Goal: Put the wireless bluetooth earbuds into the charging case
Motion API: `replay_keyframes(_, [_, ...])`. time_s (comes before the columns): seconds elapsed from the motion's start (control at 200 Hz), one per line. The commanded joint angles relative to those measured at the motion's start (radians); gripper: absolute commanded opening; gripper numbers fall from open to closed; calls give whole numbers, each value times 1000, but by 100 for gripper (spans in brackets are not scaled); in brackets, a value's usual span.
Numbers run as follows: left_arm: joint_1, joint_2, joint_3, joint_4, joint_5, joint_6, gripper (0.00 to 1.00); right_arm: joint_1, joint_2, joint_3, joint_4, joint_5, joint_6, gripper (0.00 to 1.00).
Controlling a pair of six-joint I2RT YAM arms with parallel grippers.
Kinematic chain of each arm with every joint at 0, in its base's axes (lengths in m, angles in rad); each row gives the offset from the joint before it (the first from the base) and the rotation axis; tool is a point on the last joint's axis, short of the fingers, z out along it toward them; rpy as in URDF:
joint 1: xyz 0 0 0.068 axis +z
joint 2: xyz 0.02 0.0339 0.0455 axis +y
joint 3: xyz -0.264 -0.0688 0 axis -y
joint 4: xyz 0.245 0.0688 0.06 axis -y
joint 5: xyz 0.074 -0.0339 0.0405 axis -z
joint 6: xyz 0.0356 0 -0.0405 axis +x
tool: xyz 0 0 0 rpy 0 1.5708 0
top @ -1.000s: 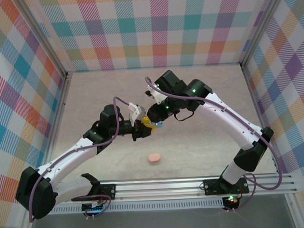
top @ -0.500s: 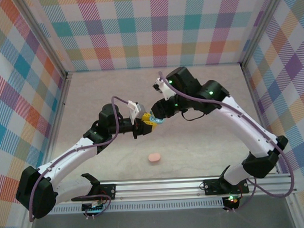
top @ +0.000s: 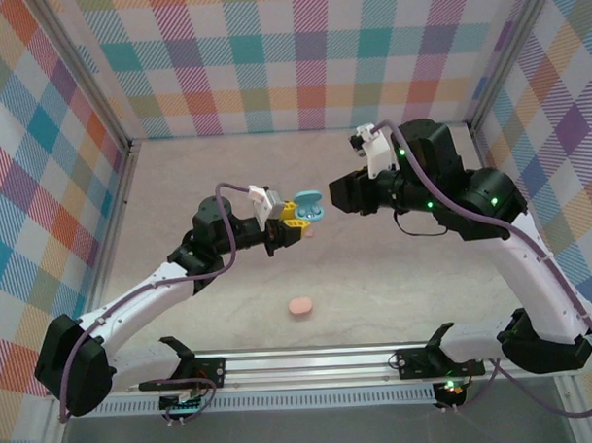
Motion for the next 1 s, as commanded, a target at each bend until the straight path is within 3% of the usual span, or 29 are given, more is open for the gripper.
replay_keyframes(0.0, [-11, 25, 18, 83, 16, -20, 0, -6, 29, -73, 38, -115, 35, 35])
replay_keyframes(0.145, [-16, 22, 23, 67, 22, -20, 0, -7, 64, -125, 75, -204, 61, 32])
replay_keyframes(0.335, [-16, -3, 28, 7, 23, 10, 0, -19, 73, -136, 81, -158, 58, 33])
replay_keyframes(0.575, [-16, -10, 20, -46, 68, 15, 0, -121, 160, -2, 14, -239, 31, 34])
replay_keyframes(0.81, [-16, -35, 16, -63, 91, 11, 0, -130, 336, 94, -40, -363, -12, 30])
replay_keyframes(0.995, [-16, -57, 31, -116, 87, 39, 0, -132, 364, 81, -67, -392, -12, 29])
